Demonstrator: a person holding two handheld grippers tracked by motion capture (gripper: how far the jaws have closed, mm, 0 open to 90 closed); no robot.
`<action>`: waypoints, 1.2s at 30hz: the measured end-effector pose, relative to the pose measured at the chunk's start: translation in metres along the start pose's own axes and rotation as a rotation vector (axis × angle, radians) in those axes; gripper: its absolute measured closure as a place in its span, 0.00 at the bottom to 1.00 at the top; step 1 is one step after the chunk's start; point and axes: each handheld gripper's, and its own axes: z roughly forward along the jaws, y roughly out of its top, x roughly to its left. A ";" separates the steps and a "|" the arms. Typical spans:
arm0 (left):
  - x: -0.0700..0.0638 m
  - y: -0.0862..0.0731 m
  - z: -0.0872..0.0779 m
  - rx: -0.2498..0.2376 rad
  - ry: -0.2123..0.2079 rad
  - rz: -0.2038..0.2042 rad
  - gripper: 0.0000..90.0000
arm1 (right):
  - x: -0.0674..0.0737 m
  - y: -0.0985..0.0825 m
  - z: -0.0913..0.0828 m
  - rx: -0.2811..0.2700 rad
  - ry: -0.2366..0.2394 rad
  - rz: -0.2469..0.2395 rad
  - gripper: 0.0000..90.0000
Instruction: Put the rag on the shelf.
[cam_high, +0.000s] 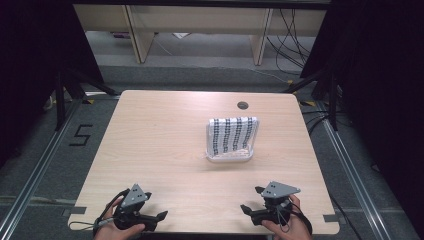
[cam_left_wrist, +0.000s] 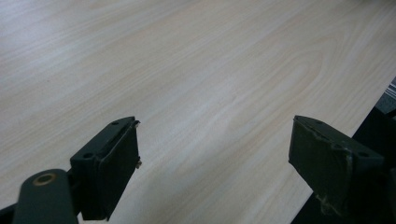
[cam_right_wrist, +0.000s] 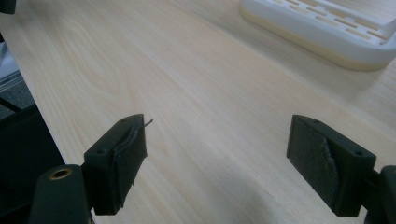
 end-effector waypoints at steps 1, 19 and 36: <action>-0.001 -0.001 0.000 0.001 0.008 -0.003 0.17 | 0.000 0.000 0.000 -0.002 -0.001 -0.012 0.23; -0.013 -0.009 0.008 0.045 0.034 0.045 0.17 | 0.001 -0.013 -0.003 0.041 -0.034 -0.030 0.24; -0.009 -0.008 0.008 0.046 0.040 0.042 0.17 | -0.002 -0.015 0.000 0.047 -0.034 -0.057 0.24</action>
